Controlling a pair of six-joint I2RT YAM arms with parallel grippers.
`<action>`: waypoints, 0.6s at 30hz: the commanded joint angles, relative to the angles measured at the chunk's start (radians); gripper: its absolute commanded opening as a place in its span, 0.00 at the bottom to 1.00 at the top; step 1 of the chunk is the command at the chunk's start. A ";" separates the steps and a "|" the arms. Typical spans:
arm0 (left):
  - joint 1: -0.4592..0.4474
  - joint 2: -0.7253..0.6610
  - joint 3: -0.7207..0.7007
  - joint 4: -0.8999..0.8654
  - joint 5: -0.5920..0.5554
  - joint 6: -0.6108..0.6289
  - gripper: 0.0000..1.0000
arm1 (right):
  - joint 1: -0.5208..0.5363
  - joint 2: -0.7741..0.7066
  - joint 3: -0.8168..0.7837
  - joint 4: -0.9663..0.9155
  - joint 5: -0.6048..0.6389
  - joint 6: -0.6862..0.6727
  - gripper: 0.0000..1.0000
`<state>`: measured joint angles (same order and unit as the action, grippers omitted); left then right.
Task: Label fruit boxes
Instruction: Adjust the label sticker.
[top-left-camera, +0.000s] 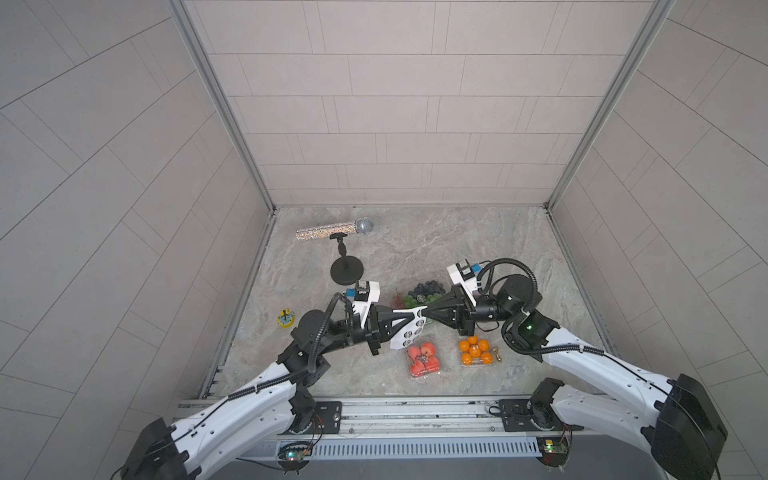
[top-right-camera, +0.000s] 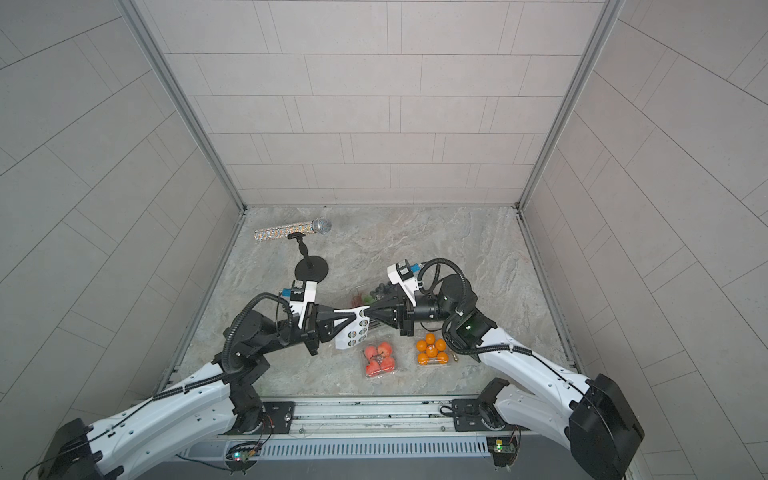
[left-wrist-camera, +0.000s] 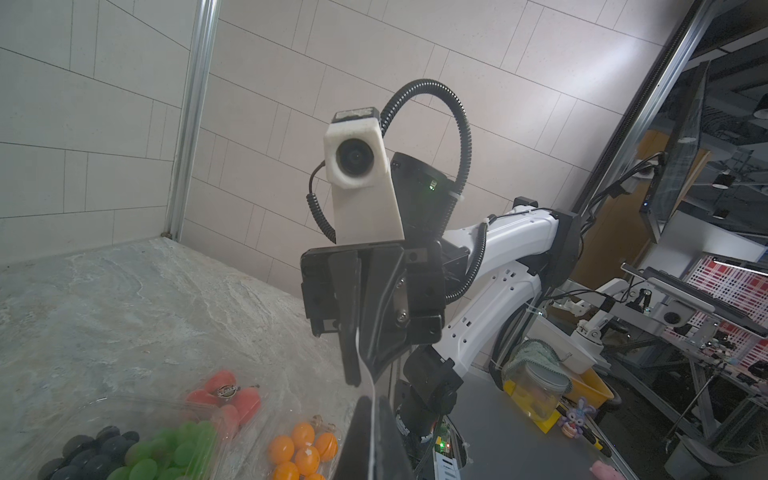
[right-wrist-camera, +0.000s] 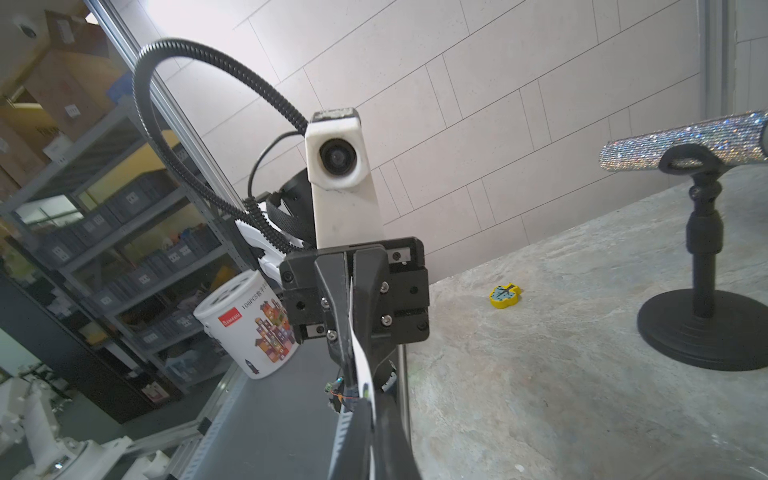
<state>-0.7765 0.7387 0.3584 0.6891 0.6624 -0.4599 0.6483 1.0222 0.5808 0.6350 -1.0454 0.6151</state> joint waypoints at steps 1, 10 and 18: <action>0.006 -0.006 -0.004 0.043 0.016 -0.005 0.00 | 0.004 -0.006 -0.004 0.040 -0.024 0.002 0.00; 0.005 0.007 -0.013 0.063 0.017 -0.008 0.00 | 0.018 0.031 -0.007 0.133 -0.065 0.055 0.00; 0.006 0.018 -0.022 0.073 0.003 -0.002 0.00 | 0.021 0.021 -0.013 0.140 -0.060 0.053 0.00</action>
<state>-0.7765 0.7532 0.3519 0.7303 0.6651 -0.4641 0.6567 1.0584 0.5713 0.7170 -1.0775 0.6590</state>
